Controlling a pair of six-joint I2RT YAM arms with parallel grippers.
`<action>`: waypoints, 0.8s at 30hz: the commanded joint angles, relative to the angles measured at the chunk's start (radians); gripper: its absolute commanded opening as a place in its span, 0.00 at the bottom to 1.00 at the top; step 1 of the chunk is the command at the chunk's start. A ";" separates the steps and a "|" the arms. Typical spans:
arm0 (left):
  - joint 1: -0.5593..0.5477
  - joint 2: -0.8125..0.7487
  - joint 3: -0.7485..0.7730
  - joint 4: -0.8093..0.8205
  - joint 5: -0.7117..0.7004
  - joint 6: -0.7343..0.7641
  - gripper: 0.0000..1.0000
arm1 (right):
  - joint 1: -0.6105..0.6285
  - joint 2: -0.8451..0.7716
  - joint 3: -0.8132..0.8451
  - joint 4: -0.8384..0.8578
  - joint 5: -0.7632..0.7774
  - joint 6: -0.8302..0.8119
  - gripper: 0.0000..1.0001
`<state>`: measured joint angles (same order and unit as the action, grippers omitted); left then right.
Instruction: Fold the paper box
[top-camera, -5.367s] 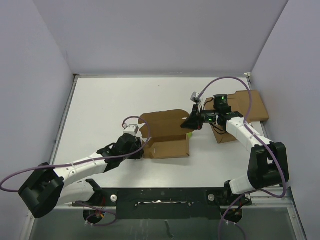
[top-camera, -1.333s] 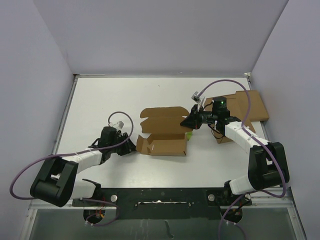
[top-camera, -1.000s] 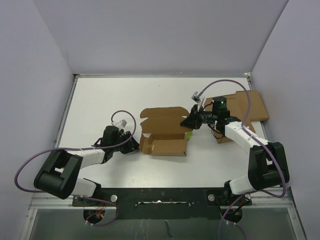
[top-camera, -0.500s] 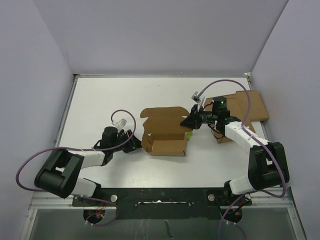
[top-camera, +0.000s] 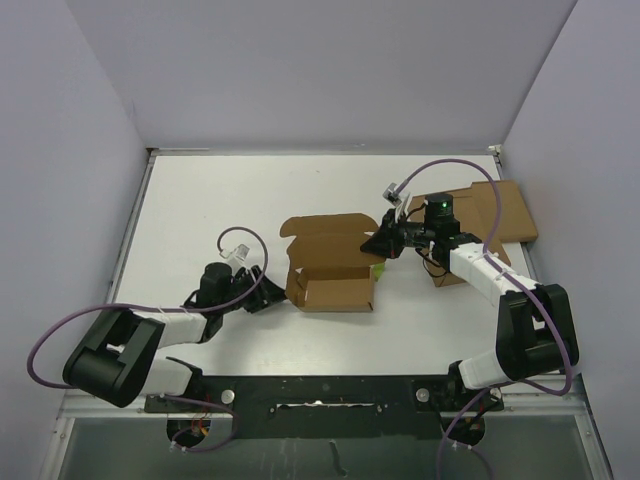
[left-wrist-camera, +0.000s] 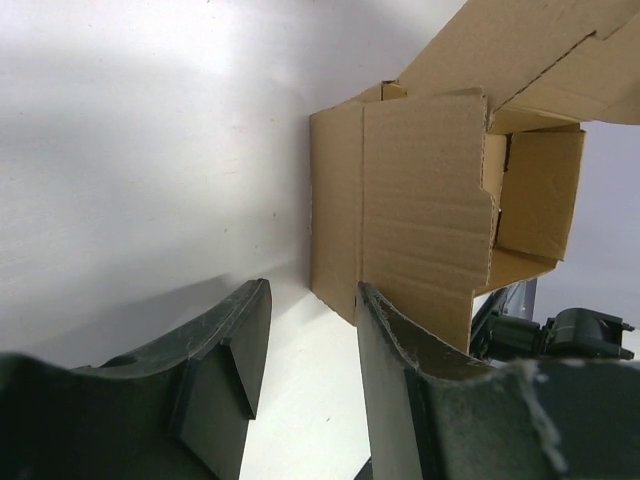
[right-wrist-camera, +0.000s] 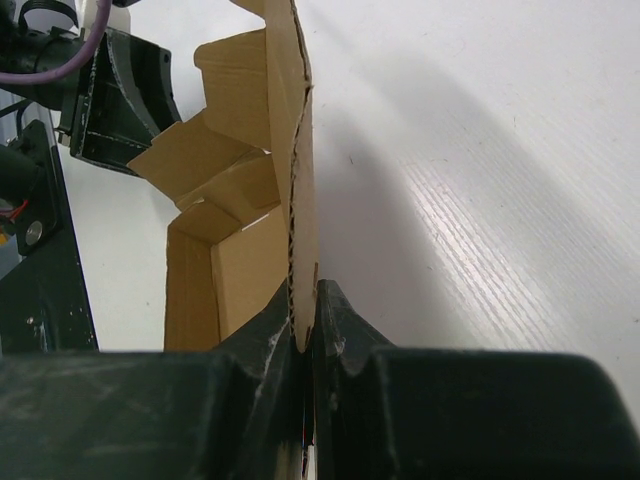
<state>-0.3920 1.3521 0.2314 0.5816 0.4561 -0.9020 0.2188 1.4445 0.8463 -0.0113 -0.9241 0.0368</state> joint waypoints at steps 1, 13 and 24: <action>-0.010 -0.043 -0.003 0.099 -0.013 -0.020 0.38 | 0.011 -0.027 -0.003 0.048 0.019 0.019 0.00; -0.026 0.056 0.027 0.214 -0.017 -0.026 0.38 | 0.034 -0.026 -0.013 0.069 0.027 0.029 0.00; -0.080 0.069 0.022 0.297 -0.039 -0.032 0.49 | 0.048 -0.013 -0.009 0.059 0.050 0.018 0.00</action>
<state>-0.4583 1.4330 0.2279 0.7597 0.4339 -0.9245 0.2485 1.4448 0.8333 0.0105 -0.8745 0.0601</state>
